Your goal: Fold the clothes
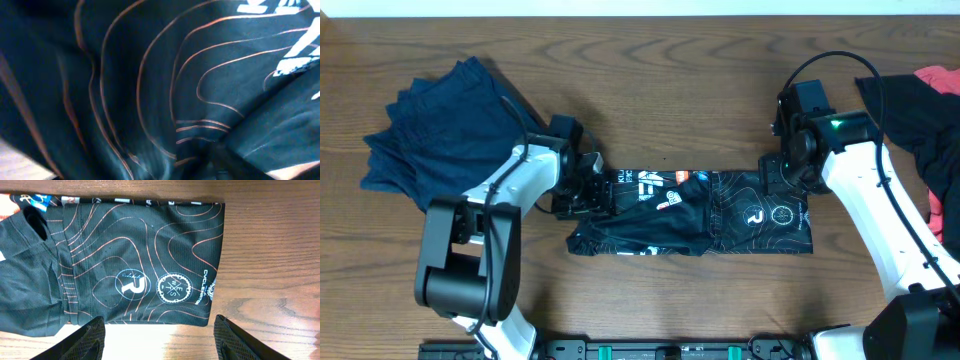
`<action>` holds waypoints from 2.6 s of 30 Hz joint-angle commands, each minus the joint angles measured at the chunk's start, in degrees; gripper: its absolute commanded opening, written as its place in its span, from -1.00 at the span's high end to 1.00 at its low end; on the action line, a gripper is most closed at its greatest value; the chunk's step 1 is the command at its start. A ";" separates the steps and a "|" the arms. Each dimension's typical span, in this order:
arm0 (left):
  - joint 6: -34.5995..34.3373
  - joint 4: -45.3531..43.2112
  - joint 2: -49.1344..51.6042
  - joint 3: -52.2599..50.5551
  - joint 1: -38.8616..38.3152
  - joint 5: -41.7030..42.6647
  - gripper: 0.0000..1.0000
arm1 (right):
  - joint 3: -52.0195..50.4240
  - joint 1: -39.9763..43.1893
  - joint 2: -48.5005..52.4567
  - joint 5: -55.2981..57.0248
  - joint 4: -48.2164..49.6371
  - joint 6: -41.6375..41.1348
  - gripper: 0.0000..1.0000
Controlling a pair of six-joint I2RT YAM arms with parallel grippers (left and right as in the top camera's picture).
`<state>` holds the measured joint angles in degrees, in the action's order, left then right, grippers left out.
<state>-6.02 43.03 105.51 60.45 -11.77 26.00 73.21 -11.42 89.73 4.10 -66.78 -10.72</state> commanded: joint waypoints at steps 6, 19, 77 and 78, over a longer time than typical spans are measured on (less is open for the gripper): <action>1.29 1.18 2.47 0.83 1.86 -4.13 0.88 | -0.26 0.35 0.28 1.38 -0.09 -1.07 -0.34; 1.01 20.24 -2.67 20.26 11.82 -14.25 0.88 | -0.26 6.36 0.28 4.72 -0.59 -2.99 -0.33; 2.45 3.65 -10.10 21.84 -26.25 -6.91 -0.10 | -0.26 5.77 0.28 -15.98 0.00 16.96 -0.33; 2.29 5.16 -11.50 21.84 -24.50 -9.53 -0.09 | -0.26 5.11 0.28 -18.73 0.42 18.97 -0.31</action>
<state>-5.43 46.06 99.61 81.58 -40.75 25.12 72.95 -4.93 89.73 -2.35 -66.94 -2.00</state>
